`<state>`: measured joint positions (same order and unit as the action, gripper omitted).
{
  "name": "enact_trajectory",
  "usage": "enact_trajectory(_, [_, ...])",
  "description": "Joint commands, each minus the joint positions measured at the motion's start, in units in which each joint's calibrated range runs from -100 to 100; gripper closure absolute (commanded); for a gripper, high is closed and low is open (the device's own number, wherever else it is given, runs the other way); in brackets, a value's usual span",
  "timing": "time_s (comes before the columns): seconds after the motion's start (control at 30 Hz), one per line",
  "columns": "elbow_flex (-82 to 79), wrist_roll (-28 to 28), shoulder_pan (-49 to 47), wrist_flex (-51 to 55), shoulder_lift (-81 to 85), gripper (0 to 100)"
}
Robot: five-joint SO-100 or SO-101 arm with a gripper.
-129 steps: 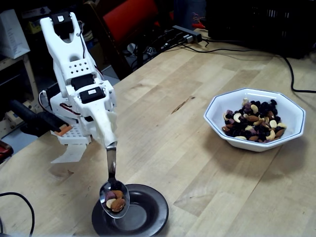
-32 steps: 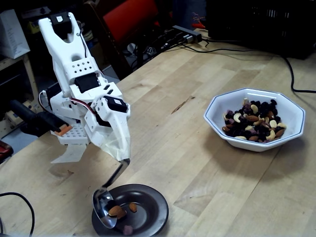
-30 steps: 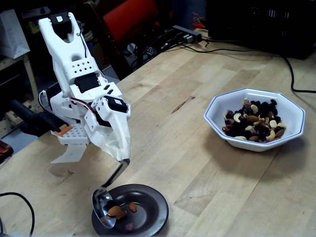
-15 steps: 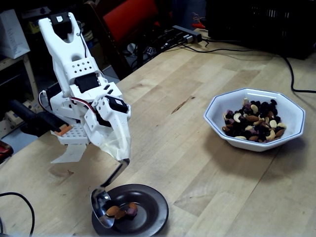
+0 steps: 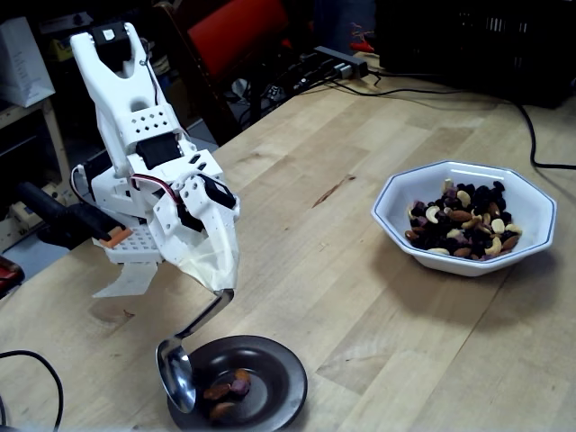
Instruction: Use spoon to transfer food from the white bowl to brown plate
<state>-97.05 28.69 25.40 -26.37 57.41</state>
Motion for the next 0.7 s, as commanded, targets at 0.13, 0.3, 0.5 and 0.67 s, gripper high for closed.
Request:
enact_trajectory(0.13, [-0.38, 0.59, -1.99, -0.11, 0.15, 96])
enact_trajectory(0.3, [-0.38, 0.59, -4.81, -0.11, 0.40, 96])
enact_trajectory(0.5, [-0.38, 0.34, -5.92, -0.11, 0.92, 96])
enact_trajectory(0.67, [0.06, 0.10, -5.92, -0.50, 0.92, 96])
